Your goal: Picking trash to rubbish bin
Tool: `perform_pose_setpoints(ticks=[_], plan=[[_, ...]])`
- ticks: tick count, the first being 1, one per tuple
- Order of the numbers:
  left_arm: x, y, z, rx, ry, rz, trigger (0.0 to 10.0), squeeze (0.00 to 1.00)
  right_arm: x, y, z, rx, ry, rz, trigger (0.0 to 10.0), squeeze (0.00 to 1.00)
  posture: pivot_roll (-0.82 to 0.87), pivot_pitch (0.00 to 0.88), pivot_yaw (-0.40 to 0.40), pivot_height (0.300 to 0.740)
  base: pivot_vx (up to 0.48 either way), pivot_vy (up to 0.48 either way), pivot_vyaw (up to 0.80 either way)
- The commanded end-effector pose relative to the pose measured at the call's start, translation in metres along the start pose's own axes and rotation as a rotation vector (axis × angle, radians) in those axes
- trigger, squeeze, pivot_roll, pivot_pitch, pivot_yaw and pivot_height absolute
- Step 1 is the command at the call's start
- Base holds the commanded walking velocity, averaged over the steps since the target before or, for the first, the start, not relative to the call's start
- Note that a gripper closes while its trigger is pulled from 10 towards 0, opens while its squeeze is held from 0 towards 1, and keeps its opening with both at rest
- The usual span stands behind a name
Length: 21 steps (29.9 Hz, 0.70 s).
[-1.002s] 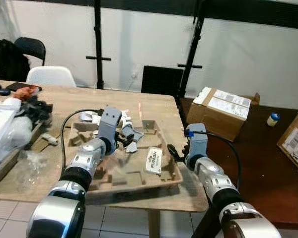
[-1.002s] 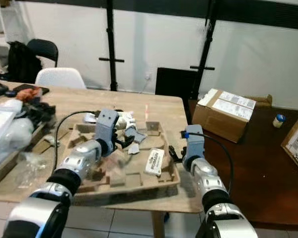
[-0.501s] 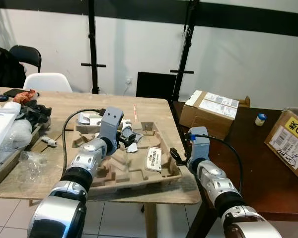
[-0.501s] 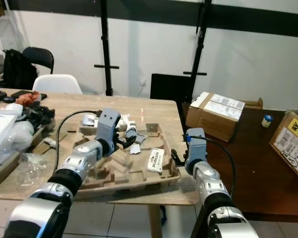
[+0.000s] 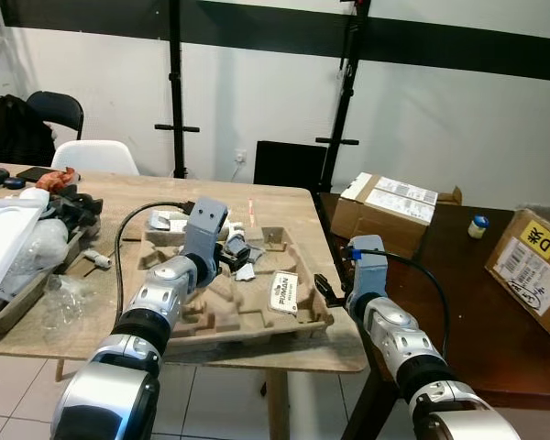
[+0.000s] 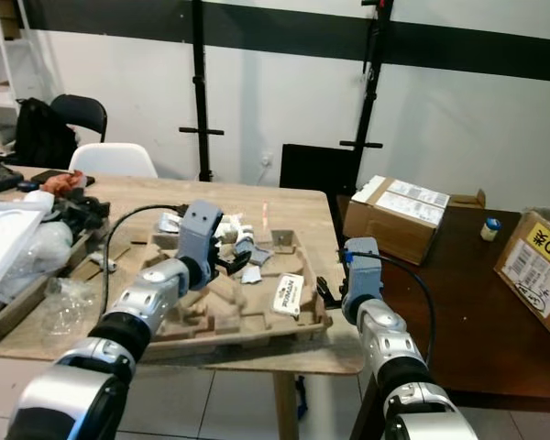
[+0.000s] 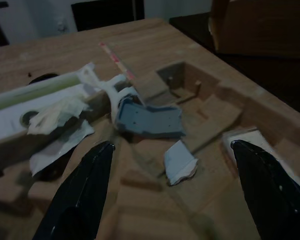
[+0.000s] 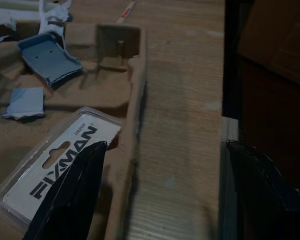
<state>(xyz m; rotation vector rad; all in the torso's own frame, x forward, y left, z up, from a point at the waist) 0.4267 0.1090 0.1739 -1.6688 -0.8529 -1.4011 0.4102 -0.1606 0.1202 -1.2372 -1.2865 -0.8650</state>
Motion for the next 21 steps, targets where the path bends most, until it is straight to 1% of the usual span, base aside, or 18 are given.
perform_pose_setpoints(ticks=[1, 18, 21], plan=[[-0.0036, 0.0008, -0.0017, -0.004, -0.006, 0.02, 10.0, 0.0, -0.0063, -0.0023, -0.0047, -0.012, 0.009, 0.022, 10.0, 0.0, 0.05, 0.013, -0.072, 0.74, 0.0, -0.311, 0.0], [-0.0012, 0.0003, 0.001, 0.006, -0.007, 0.014, 10.0, 0.0, -0.0061, -0.002, -0.0052, -0.012, 0.008, 0.026, 10.0, 0.0, 0.05, 0.024, -0.074, 0.74, 0.0, -0.364, 0.0], [-0.0005, -0.0001, 0.003, 0.017, -0.018, 0.012, 10.0, 0.0, -0.006, -0.002, -0.0046, -0.011, 0.009, 0.025, 10.0, 0.0, 0.05, 0.026, -0.075, 0.74, 0.0, 0.0, 0.0]])
Point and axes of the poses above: a point about 5 cm out from each wrist's last joint towards the gripper, its own y axis pointing out of the wrist towards the gripper, its own x axis along the axis of the wrist's last joint, z = x × y, the point moved 3 cm from there along y, pointing out of the wrist towards the gripper, and after that the axes turned 10 degrees about -y, right-handed, at the moved point
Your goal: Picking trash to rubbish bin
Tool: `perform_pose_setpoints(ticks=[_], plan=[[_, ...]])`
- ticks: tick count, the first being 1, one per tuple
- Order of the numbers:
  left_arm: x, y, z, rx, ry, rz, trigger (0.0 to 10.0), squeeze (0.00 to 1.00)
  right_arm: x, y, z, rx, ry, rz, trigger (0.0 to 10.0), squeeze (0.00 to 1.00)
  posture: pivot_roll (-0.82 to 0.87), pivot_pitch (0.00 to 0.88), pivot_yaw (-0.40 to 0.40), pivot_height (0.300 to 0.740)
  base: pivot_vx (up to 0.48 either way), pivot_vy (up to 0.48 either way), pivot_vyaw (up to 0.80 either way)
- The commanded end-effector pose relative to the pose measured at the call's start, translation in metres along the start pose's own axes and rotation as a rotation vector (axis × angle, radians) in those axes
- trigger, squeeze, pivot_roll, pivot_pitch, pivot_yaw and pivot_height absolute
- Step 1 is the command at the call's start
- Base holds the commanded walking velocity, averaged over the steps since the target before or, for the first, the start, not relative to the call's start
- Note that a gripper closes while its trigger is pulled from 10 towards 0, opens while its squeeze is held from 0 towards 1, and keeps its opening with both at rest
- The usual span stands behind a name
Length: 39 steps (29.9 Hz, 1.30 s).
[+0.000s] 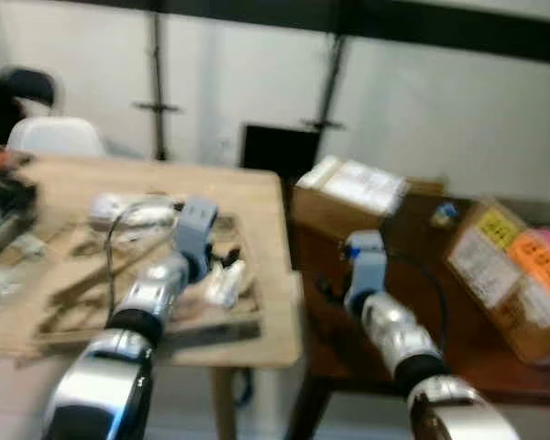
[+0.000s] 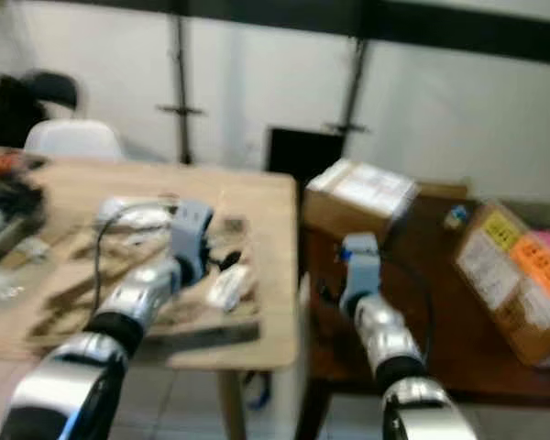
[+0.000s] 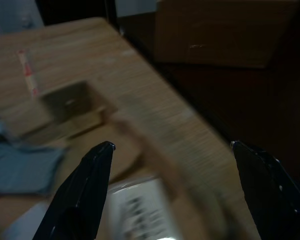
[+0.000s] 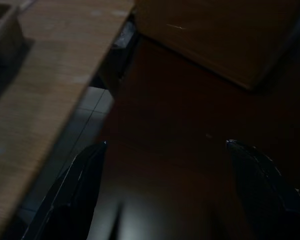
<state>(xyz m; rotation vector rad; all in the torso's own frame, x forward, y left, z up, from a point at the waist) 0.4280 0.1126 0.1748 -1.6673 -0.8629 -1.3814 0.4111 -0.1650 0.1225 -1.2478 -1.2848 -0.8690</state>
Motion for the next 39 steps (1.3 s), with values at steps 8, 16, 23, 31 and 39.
perform_pose_setpoints(ticks=[8, 16, 23, 31, 39], plan=[[0.003, -0.002, 0.008, 0.026, -0.013, 0.007, 10.0, 0.0, -0.008, -0.001, 0.001, -0.001, 0.018, 0.023, 10.0, 0.0, 0.07, 0.028, -0.07, 0.74, 0.0, 0.0, 0.0], [0.007, -0.005, 0.015, 0.039, 0.003, 0.015, 10.0, 0.0, -0.009, -0.001, 0.005, -0.008, 0.039, 0.019, 10.0, 0.0, 0.08, 0.026, -0.054, 0.74, 0.0, 0.0, 0.0], [0.007, -0.007, 0.023, 0.072, 0.016, 0.04, 10.0, 0.0, -0.01, -0.001, 0.006, -0.011, 0.048, 0.02, 10.0, 0.0, 0.08, 0.026, -0.043, 0.74, 0.0, 0.0, 0.0], [0.012, -0.014, 0.046, 0.193, -0.079, 0.036, 10.0, 1.0, -0.009, -0.002, 0.003, -0.016, 0.045, 0.019, 10.0, 0.0, 0.07, 0.041, -0.041, 0.74, 0.0, 0.0, 0.0], [0.009, -0.027, 0.067, 0.242, -0.14, 0.105, 10.0, 0.0, -0.013, -0.002, 0.012, 0.056, 0.01, 0.045, 10.0, 0.0, 0.07, 0.055, -0.035, 0.74, 0.0, 0.0, 0.0]])
Point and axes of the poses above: a point about 5 cm out from each wrist's last joint towards the gripper, its own y axis pointing out of the wrist towards the gripper, its own x axis along the axis of the wrist's last joint, z = x × y, the point moved 3 cm from there along y, pointing out of the wrist towards the gripper, and after that the axes turned 10 degrees about -y, right-handed, at the moved point
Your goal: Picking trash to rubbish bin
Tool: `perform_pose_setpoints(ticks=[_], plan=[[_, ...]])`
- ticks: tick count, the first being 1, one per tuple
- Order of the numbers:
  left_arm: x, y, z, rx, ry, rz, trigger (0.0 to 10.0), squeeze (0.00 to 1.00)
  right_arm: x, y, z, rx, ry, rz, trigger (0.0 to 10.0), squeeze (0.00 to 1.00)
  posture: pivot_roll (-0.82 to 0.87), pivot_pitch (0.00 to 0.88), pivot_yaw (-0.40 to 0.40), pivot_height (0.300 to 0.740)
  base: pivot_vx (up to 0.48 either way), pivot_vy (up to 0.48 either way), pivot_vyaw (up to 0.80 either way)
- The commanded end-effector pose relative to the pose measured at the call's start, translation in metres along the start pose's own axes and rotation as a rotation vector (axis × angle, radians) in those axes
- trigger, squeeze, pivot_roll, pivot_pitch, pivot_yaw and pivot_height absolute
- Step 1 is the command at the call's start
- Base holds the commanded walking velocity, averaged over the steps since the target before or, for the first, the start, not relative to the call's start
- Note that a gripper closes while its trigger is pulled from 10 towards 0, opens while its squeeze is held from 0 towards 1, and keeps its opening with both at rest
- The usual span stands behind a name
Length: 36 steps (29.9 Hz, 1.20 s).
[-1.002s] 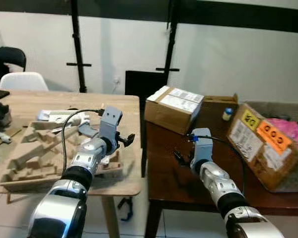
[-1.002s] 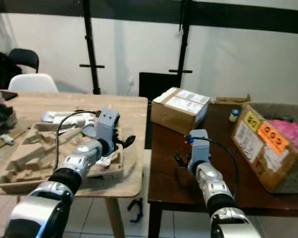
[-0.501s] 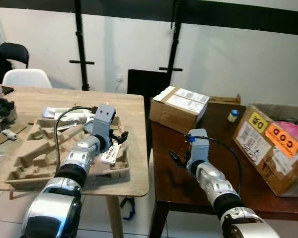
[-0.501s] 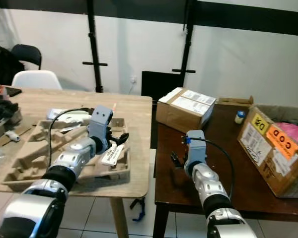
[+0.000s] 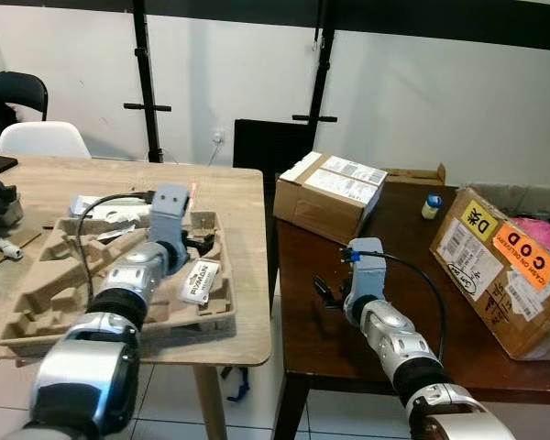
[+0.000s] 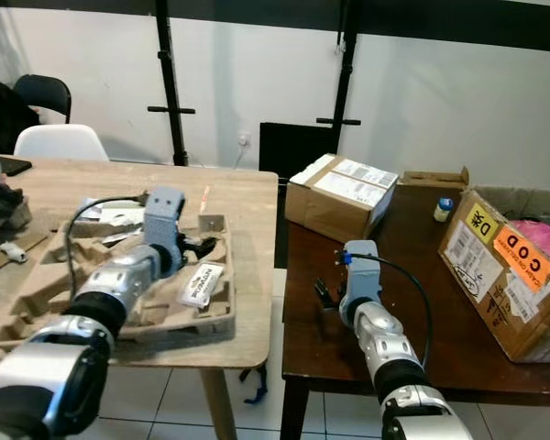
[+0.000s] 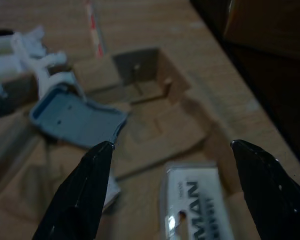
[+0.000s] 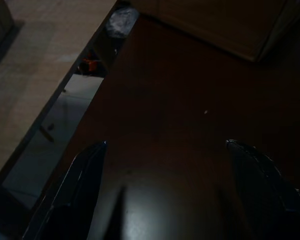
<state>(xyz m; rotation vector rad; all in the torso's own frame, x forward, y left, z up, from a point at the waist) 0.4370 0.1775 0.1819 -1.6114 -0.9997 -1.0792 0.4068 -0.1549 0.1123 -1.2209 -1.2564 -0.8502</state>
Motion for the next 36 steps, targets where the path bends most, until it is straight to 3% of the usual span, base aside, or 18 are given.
perform_pose_setpoints(ticks=[1, 8, 12, 14, 18, 30, 33, 36], plan=[[0.0, -0.003, 0.009, 0.013, 0.018, 0.043, 10.0, 0.0, -0.004, -0.001, 0.001, 0.042, -0.023, 0.033, 10.0, 0.0, 0.07, 0.055, -0.035, 0.74, 0.0, 0.0, 0.0], [-0.002, -0.011, 0.019, -0.027, -0.031, 0.086, 10.0, 0.0, 0.0, -0.003, 0.014, 0.192, -0.063, 0.028, 10.0, 0.0, 0.07, 0.066, -0.045, 0.74, 0.0, 0.0, 0.0], [-0.012, -0.015, 0.028, -0.025, -0.008, 0.145, 10.0, 0.0, 0.005, -0.009, 0.035, 0.36, -0.096, -0.007, 10.0, 0.0, 0.08, 0.079, -0.055, 0.74, 0.0, 0.0, 0.0], [-0.013, -0.015, 0.028, -0.027, -0.01, 0.148, 10.0, 0.0, 0.006, -0.009, 0.036, 0.372, -0.095, -0.009, 10.0, 0.0, 0.08, 0.079, -0.055, 0.74, 0.0, 0.0, 0.0], [-0.023, -0.015, 0.025, -0.05, 0.039, 0.178, 10.0, 0.0, 0.026, -0.015, 0.056, 0.517, -0.106, -0.084, 10.0, 0.0, 0.08, 0.092, -0.055, 0.74, 0.0, 0.0, 0.0], [-0.026, -0.009, 0.011, -0.098, 0.19, 0.097, 10.0, 0.0, 0.035, -0.023, 0.068, 0.56, -0.099, -0.126, 10.0, 0.0, 0.08, 0.128, -0.04, 0.74, 0.0, 0.0, 0.0], [-0.032, -0.007, 0.004, -0.131, 0.07, 0.102, 10.0, 0.0, 0.03, -0.029, 0.073, 0.583, -0.084, -0.115, 10.0, 0.0, 0.08, 0.138, -0.037, 0.74, 0.0, 0.0, 0.0], [-0.035, -0.006, 0.001, -0.153, 0.044, 0.107, 10.0, 0.0, 0.028, -0.03, 0.074, 0.587, -0.084, -0.109, 10.0, 0.0, 0.08, 0.141, -0.035, 0.74, 0.0, 0.0, 0.0]])
Point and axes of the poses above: a point about 5 cm out from each wrist's last joint towards the gripper, its own y axis pointing out of the wrist towards the gripper, its own x axis along the axis of the wrist's last joint, z = x × y, the point moved 3 cm from there along y, pointing out of the wrist towards the gripper, and after that the axes turned 10 degrees about -y, right-handed, at the moved point
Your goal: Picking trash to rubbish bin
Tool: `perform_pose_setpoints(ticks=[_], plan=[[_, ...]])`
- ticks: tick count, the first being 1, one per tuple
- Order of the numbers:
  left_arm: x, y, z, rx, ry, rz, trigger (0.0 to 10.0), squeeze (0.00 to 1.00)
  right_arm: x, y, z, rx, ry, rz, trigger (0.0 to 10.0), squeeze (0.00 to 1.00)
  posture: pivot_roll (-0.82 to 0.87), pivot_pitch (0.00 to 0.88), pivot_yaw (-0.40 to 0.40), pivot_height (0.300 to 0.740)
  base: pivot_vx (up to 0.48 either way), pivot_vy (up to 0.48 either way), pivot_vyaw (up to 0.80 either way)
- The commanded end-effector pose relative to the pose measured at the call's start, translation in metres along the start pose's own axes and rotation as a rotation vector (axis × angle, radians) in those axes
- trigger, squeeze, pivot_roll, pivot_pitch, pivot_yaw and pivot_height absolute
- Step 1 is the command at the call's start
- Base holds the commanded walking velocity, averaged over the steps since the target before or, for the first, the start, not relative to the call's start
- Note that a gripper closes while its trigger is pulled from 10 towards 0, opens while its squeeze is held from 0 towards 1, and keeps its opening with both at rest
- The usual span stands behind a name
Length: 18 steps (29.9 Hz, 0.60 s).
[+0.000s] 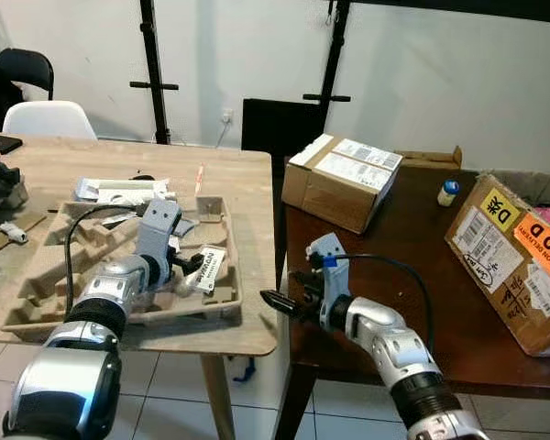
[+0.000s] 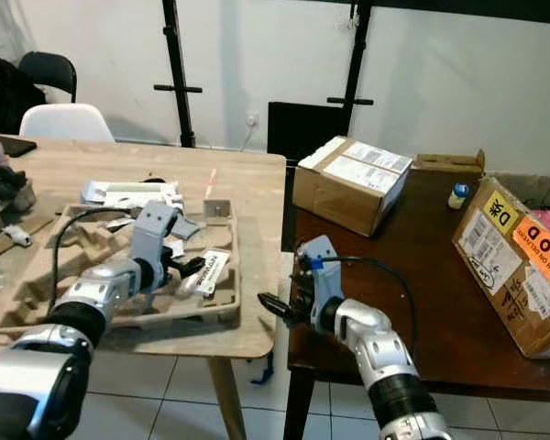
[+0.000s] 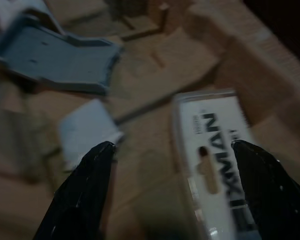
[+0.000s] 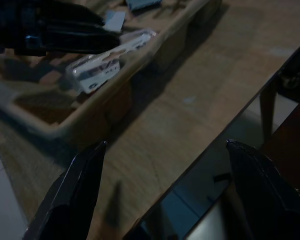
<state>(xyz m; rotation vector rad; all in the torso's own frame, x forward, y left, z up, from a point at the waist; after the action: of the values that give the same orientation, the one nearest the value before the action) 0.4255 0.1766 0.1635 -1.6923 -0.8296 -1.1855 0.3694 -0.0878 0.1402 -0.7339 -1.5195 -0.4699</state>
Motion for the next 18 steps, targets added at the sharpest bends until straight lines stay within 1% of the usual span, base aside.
perform_pose_setpoints(ticks=[1, 2, 4, 5, 8, 12, 13, 14, 18], plan=[[-0.014, 0.001, -0.001, -0.01, -0.037, 0.041, 10.0, 0.0, -0.002, 0.0, 0.004, 0.015, 0.005, 0.008, 10.0, 0.0, 0.08, 0.141, -0.035, 0.74, 0.0, 0.0, 0.0], [-0.018, 0.001, -0.001, -0.005, -0.024, 0.046, 10.0, 0.0, -0.003, -0.001, 0.005, 0.011, 0.007, 0.01, 10.0, 0.0, 0.08, 0.142, -0.034, 0.74, 0.0, 0.0, 0.0], [-0.019, 0.001, -0.001, -0.003, -0.035, 0.045, 10.0, 0.0, -0.003, -0.001, 0.005, 0.009, 0.009, 0.01, 10.0, 0.0, 0.08, 0.144, -0.034, 0.74, 0.0, 0.0, 0.0], [-0.02, 0.002, -0.002, -0.001, -0.069, 0.039, 10.0, 0.0, -0.002, -0.002, 0.005, 0.008, 0.011, 0.01, 10.0, 0.0, 0.08, 0.144, -0.034, 0.74, 0.0, 0.0, 0.0], [-0.02, 0.003, -0.004, -0.009, -0.133, 0.019, 10.0, 0.0, -0.002, -0.002, 0.006, 0.005, 0.019, 0.013, 10.0, 0.0, 0.08, 0.146, -0.035, 0.74, 0.0, 0.0, 0.0], [-0.023, 0.005, -0.01, -0.039, -0.182, 0.019, 10.0, 0.0, -0.001, -0.001, 0.008, 0.01, 0.024, 0.015, 10.0, 0.0, 0.08, 0.148, -0.037, 0.74, 0.0, 0.0, 0.0], [-0.024, 0.006, -0.013, -0.058, -0.209, 0.018, 10.0, 0.0, -0.001, -0.001, 0.009, 0.012, 0.025, 0.015, 10.0, 0.0, 0.08, 0.149, -0.038, 0.74, 0.0, 0.0, 0.0], [-0.024, 0.006, -0.013, -0.058, -0.209, 0.018, 10.0, 0.0, -0.001, -0.001, 0.009, 0.012, 0.025, 0.015, 10.0, 0.0, 0.08, 0.149, -0.038, 0.74, 0.0, 0.0, 0.0], [-0.026, 0.007, -0.02, -0.11, -0.271, 0.025, 10.0, 0.0, -0.001, 0.0, 0.01, 0.014, 0.031, 0.016, 10.0, 0.0, 0.08, 0.148, -0.039, 0.74, 0.0, 0.0, 0.0]])
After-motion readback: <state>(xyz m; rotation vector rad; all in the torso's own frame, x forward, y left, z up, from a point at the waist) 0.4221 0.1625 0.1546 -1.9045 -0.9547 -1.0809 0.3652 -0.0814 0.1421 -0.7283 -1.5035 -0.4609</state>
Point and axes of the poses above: a point about 5 cm out from each wrist's last joint towards the gripper, its own y axis pointing out of the wrist towards the gripper, its own x axis along the axis of the wrist's last joint, z = x × y, the point moved 3 cm from there along y, pointing out of the wrist towards the gripper, and after that the axes turned 10 degrees about -y, right-handed, at the moved point
